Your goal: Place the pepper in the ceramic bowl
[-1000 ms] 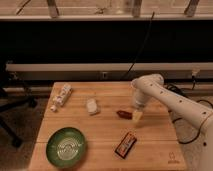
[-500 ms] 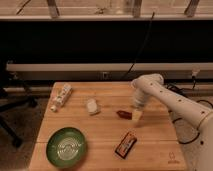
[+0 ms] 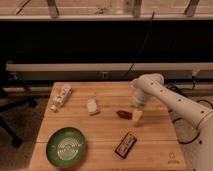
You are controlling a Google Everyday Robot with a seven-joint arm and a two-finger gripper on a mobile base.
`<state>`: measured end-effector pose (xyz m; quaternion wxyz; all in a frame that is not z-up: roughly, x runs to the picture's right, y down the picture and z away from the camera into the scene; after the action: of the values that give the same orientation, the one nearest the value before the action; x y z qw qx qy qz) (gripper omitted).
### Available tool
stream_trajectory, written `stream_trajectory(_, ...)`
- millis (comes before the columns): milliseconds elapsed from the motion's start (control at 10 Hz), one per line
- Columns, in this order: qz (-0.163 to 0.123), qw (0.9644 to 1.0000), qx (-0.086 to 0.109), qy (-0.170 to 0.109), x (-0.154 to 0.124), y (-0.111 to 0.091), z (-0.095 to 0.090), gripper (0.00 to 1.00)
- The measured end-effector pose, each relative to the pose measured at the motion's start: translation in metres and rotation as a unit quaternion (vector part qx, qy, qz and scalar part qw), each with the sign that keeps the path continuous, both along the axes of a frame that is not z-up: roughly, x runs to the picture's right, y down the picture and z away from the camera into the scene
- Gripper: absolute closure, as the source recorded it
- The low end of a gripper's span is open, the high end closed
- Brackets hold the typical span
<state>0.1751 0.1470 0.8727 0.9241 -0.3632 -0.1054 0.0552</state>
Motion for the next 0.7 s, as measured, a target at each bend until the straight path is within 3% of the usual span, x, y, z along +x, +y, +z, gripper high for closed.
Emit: stream_trajectory(700,-0.008,0.9997,0.018,-0.014,-0.0058,0.0048,0.0009,0.20)
